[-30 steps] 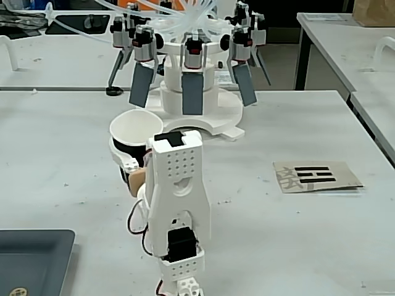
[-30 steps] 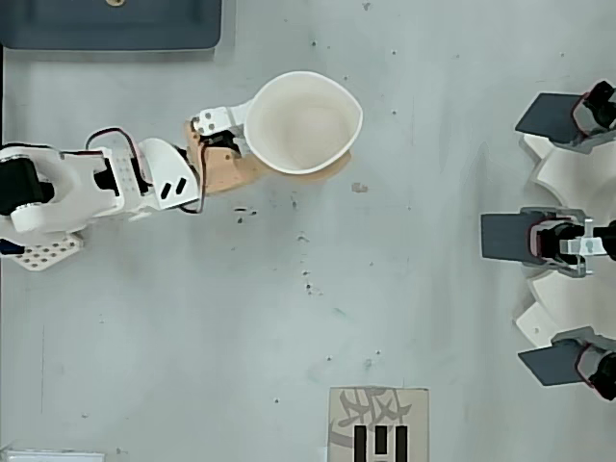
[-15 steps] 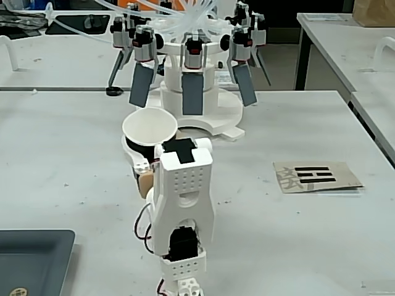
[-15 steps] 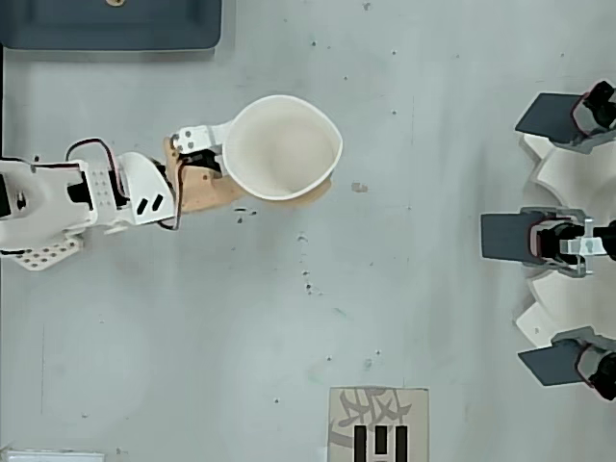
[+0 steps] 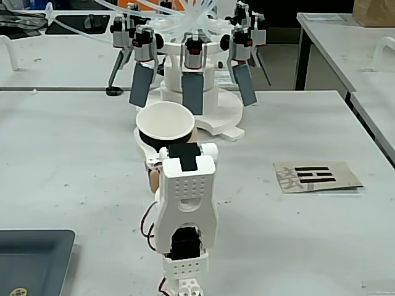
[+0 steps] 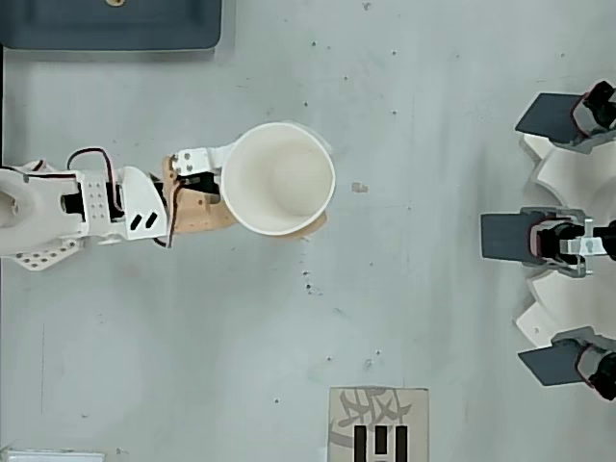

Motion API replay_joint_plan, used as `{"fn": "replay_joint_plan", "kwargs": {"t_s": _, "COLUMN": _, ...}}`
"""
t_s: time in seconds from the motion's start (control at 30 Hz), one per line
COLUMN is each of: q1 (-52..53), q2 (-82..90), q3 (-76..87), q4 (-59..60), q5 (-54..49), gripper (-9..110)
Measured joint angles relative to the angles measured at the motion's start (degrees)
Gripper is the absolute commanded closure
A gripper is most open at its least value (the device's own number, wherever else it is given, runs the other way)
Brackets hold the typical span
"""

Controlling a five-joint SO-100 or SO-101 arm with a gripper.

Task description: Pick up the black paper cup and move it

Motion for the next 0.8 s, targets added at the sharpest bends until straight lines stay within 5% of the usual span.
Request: {"fn": "replay_joint_plan", "kwargs": {"t_s": 0.8, "q1": 8.5, "q2": -4.5, "q3": -14.5, "q4": 17.6, "q5": 1.3, "gripper": 88}}
